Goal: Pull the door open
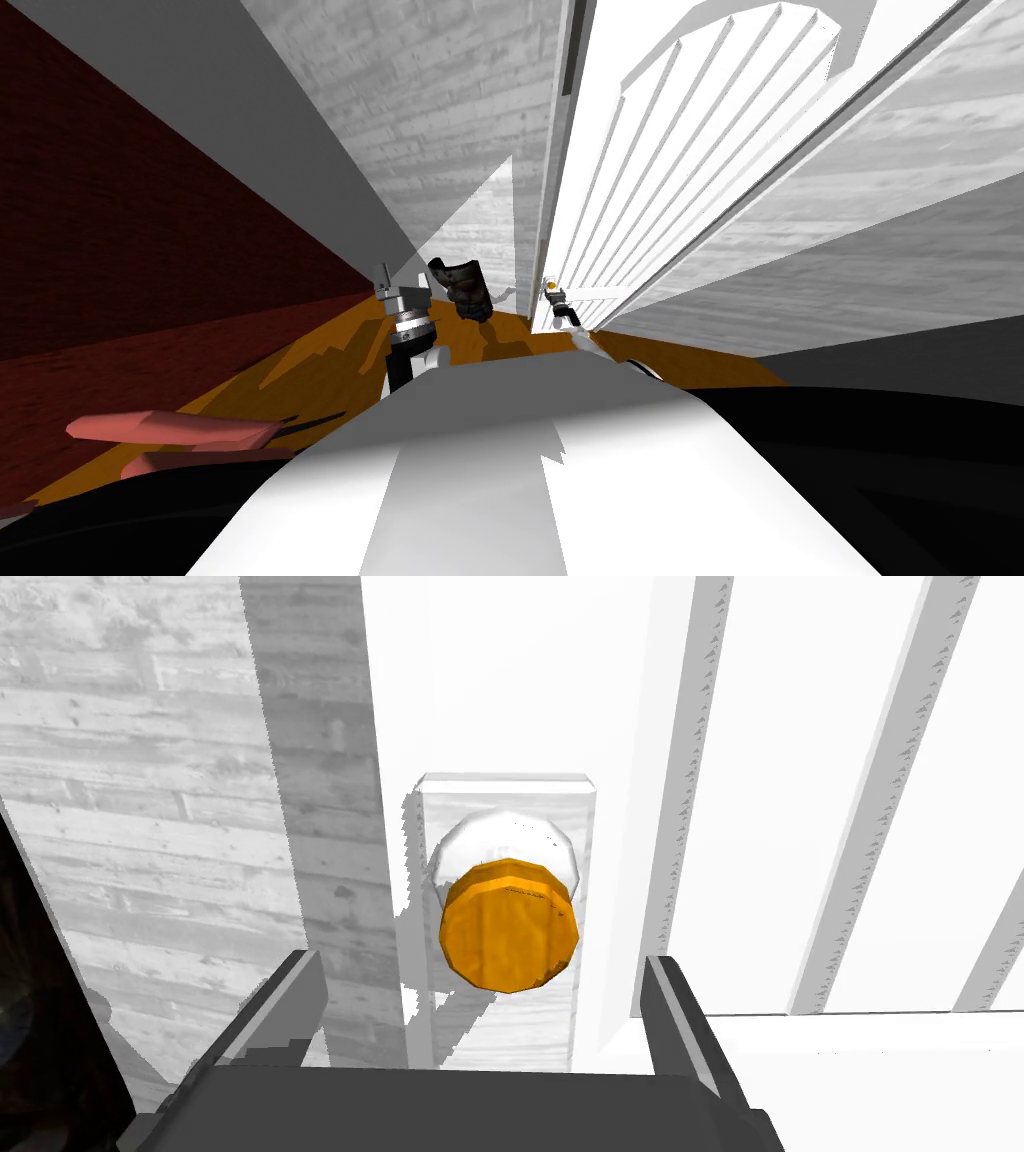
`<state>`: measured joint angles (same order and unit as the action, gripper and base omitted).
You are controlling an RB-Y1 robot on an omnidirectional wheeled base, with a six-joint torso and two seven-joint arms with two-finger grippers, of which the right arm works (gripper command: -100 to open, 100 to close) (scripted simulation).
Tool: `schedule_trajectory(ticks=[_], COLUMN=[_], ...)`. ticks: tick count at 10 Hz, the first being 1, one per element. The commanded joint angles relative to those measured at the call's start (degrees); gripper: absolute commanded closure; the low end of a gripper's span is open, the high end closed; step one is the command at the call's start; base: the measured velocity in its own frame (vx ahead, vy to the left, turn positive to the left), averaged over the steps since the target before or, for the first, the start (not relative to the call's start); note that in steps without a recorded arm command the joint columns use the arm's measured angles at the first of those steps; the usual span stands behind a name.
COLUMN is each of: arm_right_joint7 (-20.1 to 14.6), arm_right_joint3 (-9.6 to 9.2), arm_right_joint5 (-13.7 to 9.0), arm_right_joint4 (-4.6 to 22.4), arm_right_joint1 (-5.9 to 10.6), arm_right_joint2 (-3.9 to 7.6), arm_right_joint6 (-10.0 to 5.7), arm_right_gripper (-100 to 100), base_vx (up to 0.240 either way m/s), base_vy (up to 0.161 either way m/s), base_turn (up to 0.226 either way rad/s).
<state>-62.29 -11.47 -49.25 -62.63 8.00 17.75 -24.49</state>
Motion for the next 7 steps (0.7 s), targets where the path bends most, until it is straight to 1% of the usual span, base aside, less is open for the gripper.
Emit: schedule_trajectory(ticks=[1,3,4,5,7], arm_right_joint7=[-1.31,-3.17,-2.85,-2.85,-2.85], arm_right_joint3=[0.75,1.41,0.91,0.91,0.91], arm_right_joint5=[-0.63,-1.34,-1.0,-1.0,-1.0], arm_right_joint4=[0.24,0.8,1.55,1.55,1.55], arm_right_joint1=[-0.11,-0.73,-0.01,-0.01,-0.01], arm_right_joint2=[1.73,4.15,3.31,3.31,3.31], arm_right_joint6=[-0.19,-0.93,-1.18,-1.18,-1.18], arm_right_gripper=[-100,-100,-100,100,100], base_vx=[0.171,0.154,0.075,-0.007,-0.026], base_vy=[0.025,0.036,0.001,-0.004,-0.004], base_turn=[0.105,0.161,0.031,-0.055,0.014])
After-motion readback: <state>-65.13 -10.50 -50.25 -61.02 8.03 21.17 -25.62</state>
